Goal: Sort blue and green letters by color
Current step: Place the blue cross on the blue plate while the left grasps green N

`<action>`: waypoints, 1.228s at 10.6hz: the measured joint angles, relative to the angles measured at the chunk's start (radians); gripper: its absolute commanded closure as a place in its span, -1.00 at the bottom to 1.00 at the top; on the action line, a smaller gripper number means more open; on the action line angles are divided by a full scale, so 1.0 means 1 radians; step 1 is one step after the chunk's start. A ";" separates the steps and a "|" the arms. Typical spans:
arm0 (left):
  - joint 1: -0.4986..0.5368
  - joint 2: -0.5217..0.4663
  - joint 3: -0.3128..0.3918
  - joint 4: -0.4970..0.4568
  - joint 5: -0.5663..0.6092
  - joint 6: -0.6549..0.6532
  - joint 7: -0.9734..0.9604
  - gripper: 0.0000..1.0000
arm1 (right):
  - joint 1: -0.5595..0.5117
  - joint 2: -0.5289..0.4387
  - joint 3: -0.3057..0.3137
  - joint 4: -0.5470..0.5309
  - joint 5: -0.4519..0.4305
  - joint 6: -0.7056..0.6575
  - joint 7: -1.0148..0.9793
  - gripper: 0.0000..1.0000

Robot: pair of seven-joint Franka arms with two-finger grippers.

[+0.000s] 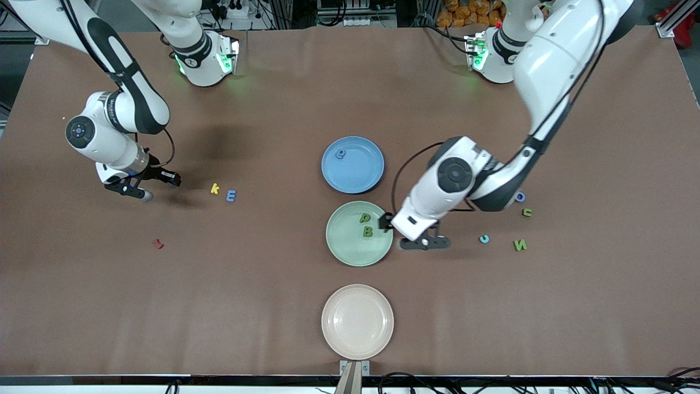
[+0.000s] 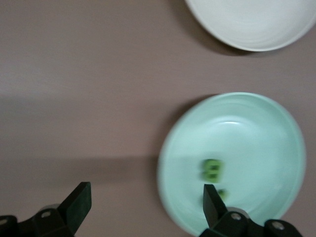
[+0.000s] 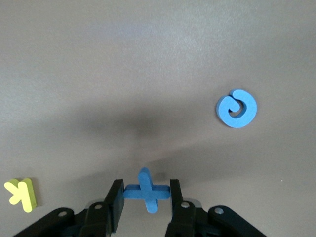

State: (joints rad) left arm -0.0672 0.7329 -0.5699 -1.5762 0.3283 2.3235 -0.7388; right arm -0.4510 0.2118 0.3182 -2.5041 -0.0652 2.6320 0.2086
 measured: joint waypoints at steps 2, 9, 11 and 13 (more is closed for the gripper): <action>0.092 -0.053 -0.002 -0.010 0.000 -0.139 0.174 -1.00 | 0.021 -0.002 0.004 0.015 0.016 0.000 0.005 0.48; 0.449 -0.103 0.001 -0.148 0.002 -0.148 0.517 -0.25 | 0.414 -0.006 0.014 0.135 0.297 -0.020 0.129 0.43; 0.525 -0.101 0.001 -0.196 0.012 -0.098 0.525 -0.03 | 0.557 -0.004 0.015 0.168 0.300 -0.023 0.223 0.43; 0.536 -0.090 0.007 -0.219 0.021 -0.048 0.524 0.07 | 0.672 0.022 0.015 0.215 0.300 -0.024 0.327 0.42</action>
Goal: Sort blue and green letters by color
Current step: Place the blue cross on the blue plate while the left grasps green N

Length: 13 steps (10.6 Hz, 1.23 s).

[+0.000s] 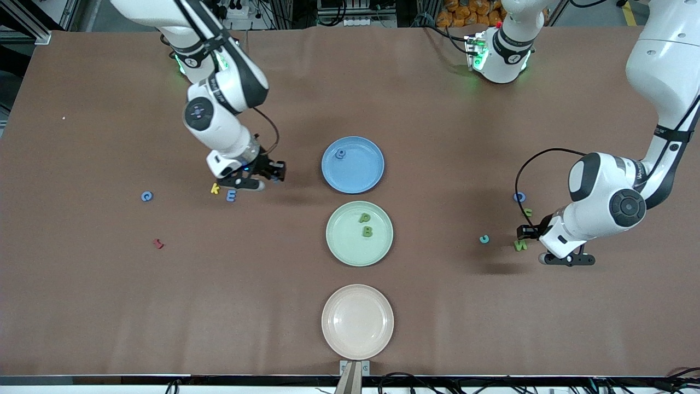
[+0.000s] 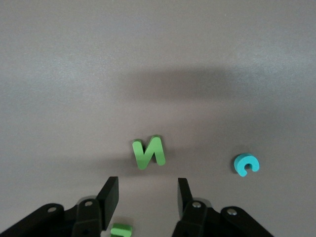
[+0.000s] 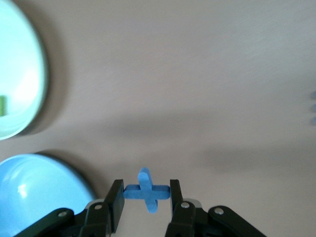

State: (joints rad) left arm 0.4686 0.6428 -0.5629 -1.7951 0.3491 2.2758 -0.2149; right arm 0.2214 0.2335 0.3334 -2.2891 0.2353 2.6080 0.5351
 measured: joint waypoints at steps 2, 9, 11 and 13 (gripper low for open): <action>-0.011 0.027 0.019 -0.004 0.028 0.056 -0.028 0.05 | 0.104 0.067 -0.001 0.086 0.000 0.000 0.105 0.41; -0.084 0.067 0.058 0.003 0.119 0.095 -0.174 -0.08 | 0.346 0.303 -0.054 0.336 0.000 0.001 0.288 -1.00; -0.084 0.067 0.065 0.006 0.119 0.095 -0.174 -0.08 | 0.368 0.313 -0.054 0.341 0.000 0.000 0.365 -1.00; -0.084 0.067 0.068 0.006 0.119 0.095 -0.174 -0.08 | 0.374 0.314 -0.056 0.342 0.000 -0.020 0.389 -1.00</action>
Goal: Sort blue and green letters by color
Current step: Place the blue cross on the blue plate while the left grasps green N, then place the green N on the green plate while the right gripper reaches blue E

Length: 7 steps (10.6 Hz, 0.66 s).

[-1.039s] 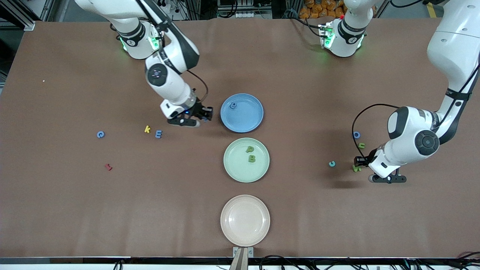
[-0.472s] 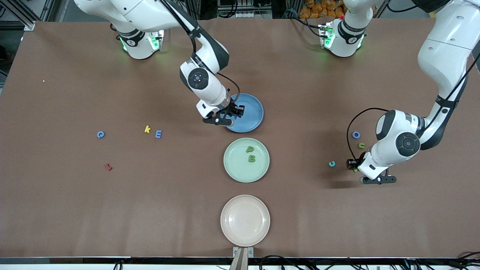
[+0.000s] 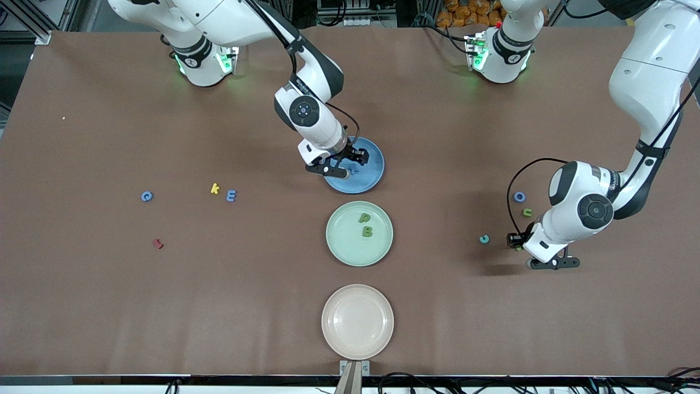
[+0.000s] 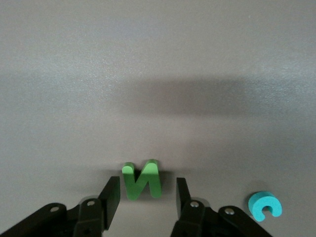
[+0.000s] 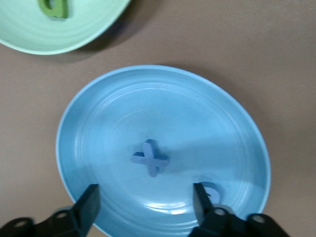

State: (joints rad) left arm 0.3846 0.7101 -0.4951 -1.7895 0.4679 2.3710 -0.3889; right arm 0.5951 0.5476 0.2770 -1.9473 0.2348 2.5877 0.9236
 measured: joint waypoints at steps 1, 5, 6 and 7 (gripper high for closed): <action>0.000 0.001 0.003 0.000 0.007 0.000 0.000 -0.07 | -0.002 0.000 -0.005 0.001 0.000 -0.017 0.002 -1.00; 0.000 0.012 0.007 0.000 0.038 0.000 0.000 0.06 | -0.124 -0.022 -0.020 0.021 -0.116 -0.174 0.004 -1.00; 0.000 0.014 0.007 0.000 0.039 0.000 0.000 0.20 | -0.176 -0.035 -0.021 0.024 -0.170 -0.216 0.003 -1.00; 0.000 0.016 0.007 0.001 0.043 0.000 0.000 0.43 | -0.227 -0.049 -0.021 0.024 -0.222 -0.251 -0.008 -1.00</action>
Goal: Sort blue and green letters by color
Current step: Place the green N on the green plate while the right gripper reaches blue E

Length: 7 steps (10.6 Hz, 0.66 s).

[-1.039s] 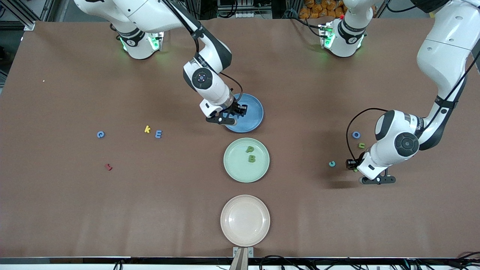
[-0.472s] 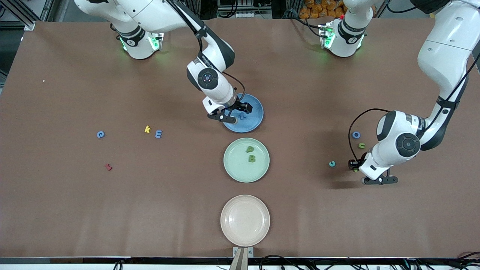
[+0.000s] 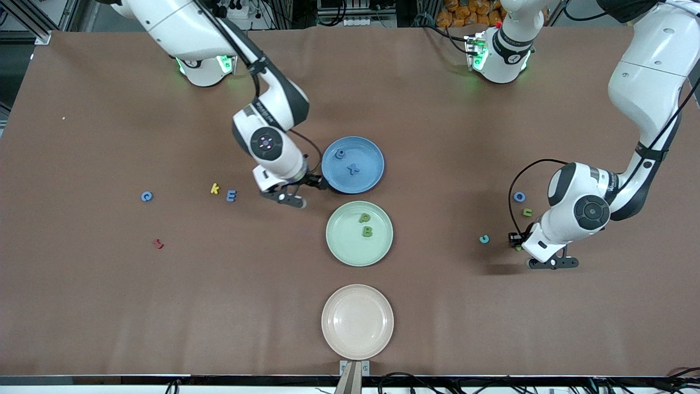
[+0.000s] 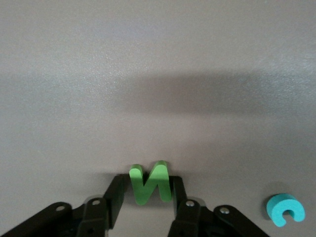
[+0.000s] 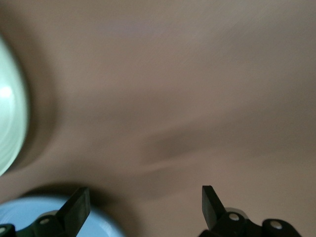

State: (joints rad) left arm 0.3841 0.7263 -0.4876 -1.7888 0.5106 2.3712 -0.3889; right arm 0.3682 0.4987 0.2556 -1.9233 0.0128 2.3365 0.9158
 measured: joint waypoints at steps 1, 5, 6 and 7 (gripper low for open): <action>0.000 0.002 0.000 0.003 0.006 0.001 0.000 0.64 | -0.045 -0.008 0.000 -0.001 -0.037 -0.016 -0.028 -1.00; -0.002 0.004 0.000 0.010 0.015 0.001 0.000 1.00 | -0.225 -0.067 -0.002 -0.064 -0.063 -0.016 -0.261 -1.00; -0.003 0.004 -0.001 0.013 0.016 0.002 0.000 1.00 | -0.271 -0.097 -0.002 -0.112 -0.067 0.025 -0.325 -1.00; -0.004 0.002 -0.006 0.020 0.016 0.001 0.000 1.00 | -0.318 -0.129 -0.002 -0.185 -0.071 0.115 -0.388 -1.00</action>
State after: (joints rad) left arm 0.3802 0.7280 -0.4938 -1.7688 0.5269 2.3724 -0.3889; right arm 0.0502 0.3694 0.2534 -2.1084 -0.0587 2.4516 0.5275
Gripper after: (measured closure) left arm 0.674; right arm 0.000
